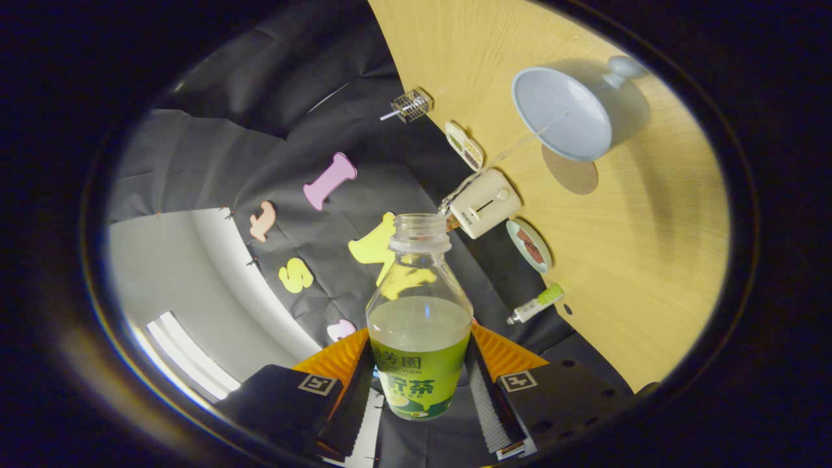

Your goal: Take the bottle from table, then pour the juice into the cup, finally place the bottle on the coaster

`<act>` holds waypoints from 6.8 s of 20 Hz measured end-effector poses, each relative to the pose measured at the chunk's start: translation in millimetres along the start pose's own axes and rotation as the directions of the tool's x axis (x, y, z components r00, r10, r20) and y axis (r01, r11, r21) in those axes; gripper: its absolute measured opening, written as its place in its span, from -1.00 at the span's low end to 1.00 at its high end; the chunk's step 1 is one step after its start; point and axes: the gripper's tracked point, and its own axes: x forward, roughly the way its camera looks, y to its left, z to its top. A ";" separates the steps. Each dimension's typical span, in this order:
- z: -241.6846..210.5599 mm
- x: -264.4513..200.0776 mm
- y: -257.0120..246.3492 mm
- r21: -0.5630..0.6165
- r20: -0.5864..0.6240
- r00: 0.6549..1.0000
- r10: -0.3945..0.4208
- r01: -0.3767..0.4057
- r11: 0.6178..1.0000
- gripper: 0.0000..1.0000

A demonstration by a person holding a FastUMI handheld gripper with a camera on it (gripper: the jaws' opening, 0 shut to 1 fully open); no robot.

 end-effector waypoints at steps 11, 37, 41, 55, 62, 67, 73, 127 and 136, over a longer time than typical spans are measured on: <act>0.6 5.6 18.5 0.107 0.021 1.000 0.017 -0.019 0.994 0.52; 21.7 -24.3 -49.3 -0.588 0.154 0.930 -0.333 0.357 0.726 0.52; 19.8 -31.1 -44.3 -0.760 0.224 0.899 -0.375 0.402 0.511 0.53; 11.0 -10.0 -41.2 -0.876 0.417 0.850 -0.320 0.283 -0.391 0.55; 59.6 25.4 -92.8 -0.777 0.505 0.793 -0.340 0.246 -0.579 0.55; 95.9 52.9 -100.9 -0.708 0.569 0.764 -0.304 0.267 -0.654 0.56; 116.5 78.1 -106.5 -0.681 0.584 0.755 -0.299 0.254 -0.687 0.57; -32.6 -114.2 -21.5 -0.713 0.411 0.895 -0.171 0.198 -0.673 1.00; -59.2 -153.8 2.7 -0.680 0.449 0.885 -0.127 0.246 -0.691 1.00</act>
